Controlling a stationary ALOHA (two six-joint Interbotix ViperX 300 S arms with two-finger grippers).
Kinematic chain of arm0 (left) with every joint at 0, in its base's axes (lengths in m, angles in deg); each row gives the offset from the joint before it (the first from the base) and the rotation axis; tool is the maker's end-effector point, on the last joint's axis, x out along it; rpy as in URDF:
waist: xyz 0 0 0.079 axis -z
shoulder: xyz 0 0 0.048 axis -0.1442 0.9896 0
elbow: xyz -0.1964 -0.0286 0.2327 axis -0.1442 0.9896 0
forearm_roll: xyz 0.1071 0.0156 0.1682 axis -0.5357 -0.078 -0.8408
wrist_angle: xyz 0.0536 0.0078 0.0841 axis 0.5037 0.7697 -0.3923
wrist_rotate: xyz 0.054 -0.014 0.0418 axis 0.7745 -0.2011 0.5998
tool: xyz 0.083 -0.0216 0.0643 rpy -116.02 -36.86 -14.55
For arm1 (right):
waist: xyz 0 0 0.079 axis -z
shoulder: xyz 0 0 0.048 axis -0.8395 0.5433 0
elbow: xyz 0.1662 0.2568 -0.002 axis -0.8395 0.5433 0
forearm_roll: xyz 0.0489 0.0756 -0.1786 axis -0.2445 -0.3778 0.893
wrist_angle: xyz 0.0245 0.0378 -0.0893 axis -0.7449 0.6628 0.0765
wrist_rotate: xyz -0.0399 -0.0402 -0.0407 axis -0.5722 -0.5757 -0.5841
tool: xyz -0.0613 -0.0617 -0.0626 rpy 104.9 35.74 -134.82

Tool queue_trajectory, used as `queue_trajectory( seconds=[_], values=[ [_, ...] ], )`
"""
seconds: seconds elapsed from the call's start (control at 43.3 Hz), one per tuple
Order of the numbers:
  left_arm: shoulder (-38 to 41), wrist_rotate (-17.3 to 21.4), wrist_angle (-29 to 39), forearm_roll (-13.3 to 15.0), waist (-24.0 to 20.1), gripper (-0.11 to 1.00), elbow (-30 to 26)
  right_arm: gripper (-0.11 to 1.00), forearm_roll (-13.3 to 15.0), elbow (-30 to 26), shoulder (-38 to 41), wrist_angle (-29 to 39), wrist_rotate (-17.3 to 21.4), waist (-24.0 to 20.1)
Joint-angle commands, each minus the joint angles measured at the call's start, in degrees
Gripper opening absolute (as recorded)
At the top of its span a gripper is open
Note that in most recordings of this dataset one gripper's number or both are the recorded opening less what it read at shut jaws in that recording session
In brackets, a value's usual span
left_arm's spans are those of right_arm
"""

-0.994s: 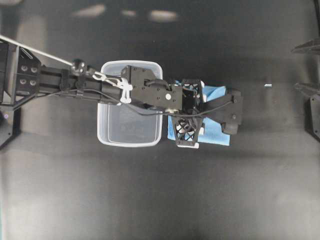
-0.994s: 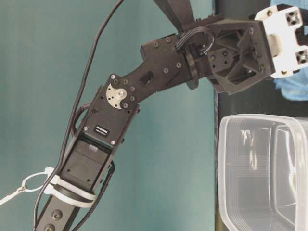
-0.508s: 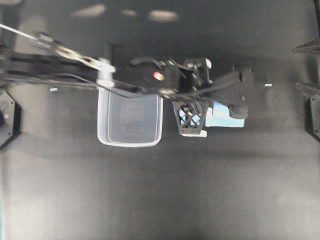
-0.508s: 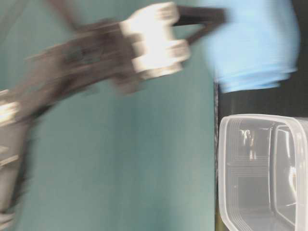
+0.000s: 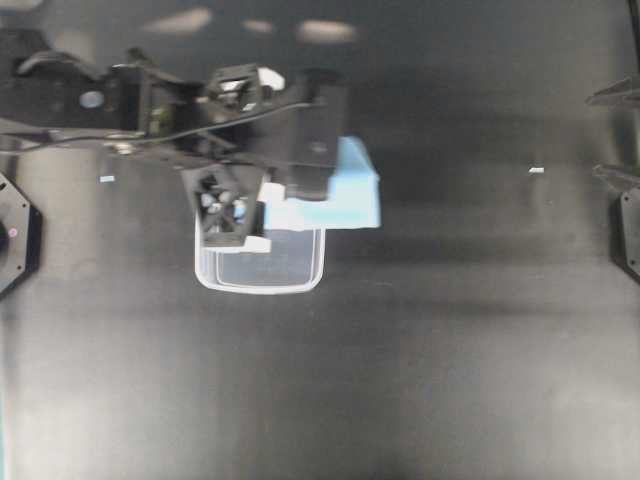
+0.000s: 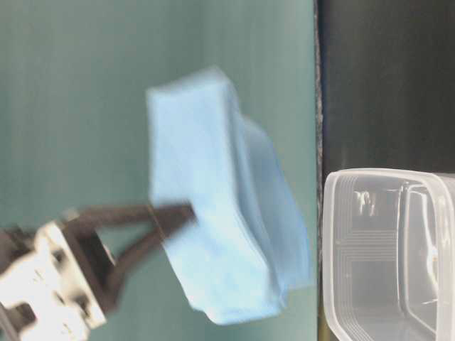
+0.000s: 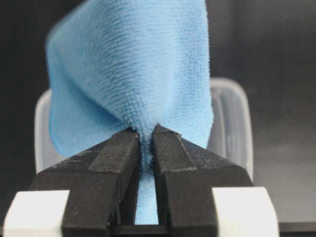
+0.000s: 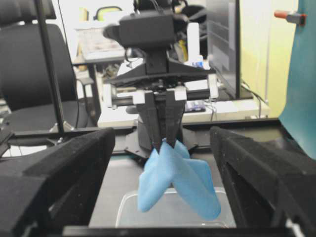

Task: Place the blue towel into the container with the left arm.
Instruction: 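Lift the towel with the left gripper and carry it left over the container, then lower the towel into the container and open the left gripper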

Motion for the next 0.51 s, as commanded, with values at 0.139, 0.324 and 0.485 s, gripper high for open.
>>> queue_trajectory(
  seconds=[0.139, 0.324, 0.485],
  values=[
    [-3.87, 0.00, -2.99, -0.18, 0.26, 0.05, 5.19, 0.76, -0.18, -0.44, 0.44, -0.53, -0.09, -0.09],
    [-3.52, 0.26, -3.25, -0.09, 0.18, 0.05, 7.91, 0.76, -0.18, -0.44, 0.44, -0.62, -0.09, 0.00],
    [-3.25, -0.09, -3.52, -0.09, 0.09, 0.05, 9.05, 0.76, -0.18, -0.44, 0.35, -0.62, 0.00, -0.09]
  ],
)
